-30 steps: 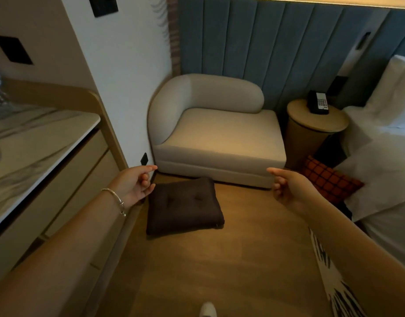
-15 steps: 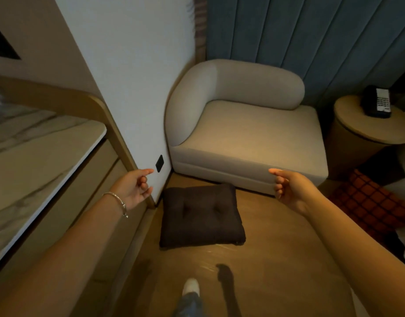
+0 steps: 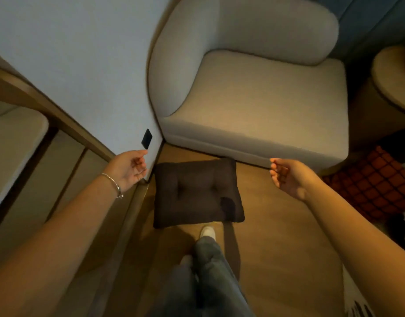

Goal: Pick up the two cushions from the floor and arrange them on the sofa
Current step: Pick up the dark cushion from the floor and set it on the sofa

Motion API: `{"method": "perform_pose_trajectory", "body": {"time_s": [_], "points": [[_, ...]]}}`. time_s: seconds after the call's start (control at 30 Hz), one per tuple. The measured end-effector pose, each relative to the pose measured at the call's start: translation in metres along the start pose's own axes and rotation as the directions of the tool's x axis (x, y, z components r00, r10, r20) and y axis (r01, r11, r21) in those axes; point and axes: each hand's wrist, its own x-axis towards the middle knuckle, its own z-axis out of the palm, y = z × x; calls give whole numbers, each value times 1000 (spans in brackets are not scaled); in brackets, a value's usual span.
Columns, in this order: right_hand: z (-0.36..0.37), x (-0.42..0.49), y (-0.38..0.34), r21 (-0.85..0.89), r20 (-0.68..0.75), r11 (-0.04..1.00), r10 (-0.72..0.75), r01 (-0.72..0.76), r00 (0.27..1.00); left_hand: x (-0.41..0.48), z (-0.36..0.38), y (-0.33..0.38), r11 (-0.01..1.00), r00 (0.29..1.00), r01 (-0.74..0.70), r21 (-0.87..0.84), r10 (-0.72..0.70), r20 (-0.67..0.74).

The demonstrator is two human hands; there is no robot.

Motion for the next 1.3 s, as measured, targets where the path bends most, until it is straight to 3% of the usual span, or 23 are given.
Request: {"method": "perform_pose_trajectory", "body": {"time_s": [0.2, 0.43, 0.67, 0.8, 0.93, 1.07, 1.3], "points": [[9, 126, 59, -140, -178, 985, 79, -105, 981, 120, -19, -66, 983, 984, 145, 116, -132, -116], [2, 297, 199, -316, -297, 920, 136, -232, 945, 307, -51, -204, 923, 936, 294, 248, -226, -270], [-12, 459, 310, -393, -289, 905, 48, -165, 956, 481, -66, -317, 906, 889, 306, 292, -162, -428], [-18, 542, 342, -423, -251, 896, 24, -132, 968, 553, -85, -354, 899, 893, 287, 331, -126, -431], [-27, 594, 355, -456, -229, 882, 16, -121, 973, 595, -103, -375, 926, 903, 308, 219, -212, -373], [-30, 605, 362, -379, -169, 908, 121, -178, 978, 611, -121, -385, 927, 895, 327, 184, -240, -377], [-21, 510, 327, -370, -218, 908, 118, -195, 969, 516, -102, -332, 923, 907, 328, 199, -249, -339]]}}
